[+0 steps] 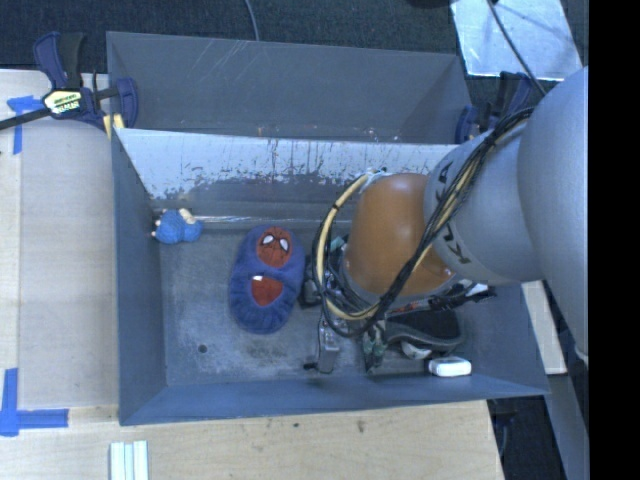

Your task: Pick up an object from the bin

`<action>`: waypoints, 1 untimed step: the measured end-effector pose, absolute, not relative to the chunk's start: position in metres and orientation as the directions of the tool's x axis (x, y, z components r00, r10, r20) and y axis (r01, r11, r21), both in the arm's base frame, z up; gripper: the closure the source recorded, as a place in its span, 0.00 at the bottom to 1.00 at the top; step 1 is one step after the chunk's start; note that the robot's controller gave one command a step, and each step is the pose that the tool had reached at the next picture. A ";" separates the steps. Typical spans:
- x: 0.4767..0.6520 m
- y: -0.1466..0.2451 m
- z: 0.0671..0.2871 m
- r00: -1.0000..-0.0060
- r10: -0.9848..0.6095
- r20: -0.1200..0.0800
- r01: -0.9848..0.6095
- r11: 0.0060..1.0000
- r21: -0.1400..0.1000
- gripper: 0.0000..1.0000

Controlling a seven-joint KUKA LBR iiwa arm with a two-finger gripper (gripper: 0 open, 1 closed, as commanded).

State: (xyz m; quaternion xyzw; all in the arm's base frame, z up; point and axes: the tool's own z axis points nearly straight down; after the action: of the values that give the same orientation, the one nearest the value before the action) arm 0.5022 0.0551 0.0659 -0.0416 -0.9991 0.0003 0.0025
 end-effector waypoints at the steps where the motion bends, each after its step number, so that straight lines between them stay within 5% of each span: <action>1: 0.505 0.055 0.071 -0.996 0.084 -0.004 0.084 0.996 0.001 1.00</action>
Offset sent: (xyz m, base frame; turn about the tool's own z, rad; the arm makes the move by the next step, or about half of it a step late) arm 0.0000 0.0000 0.0000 0.0000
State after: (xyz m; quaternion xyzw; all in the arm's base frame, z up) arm 0.5054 0.0548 0.0706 -0.0420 -0.9991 -0.0003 -0.0019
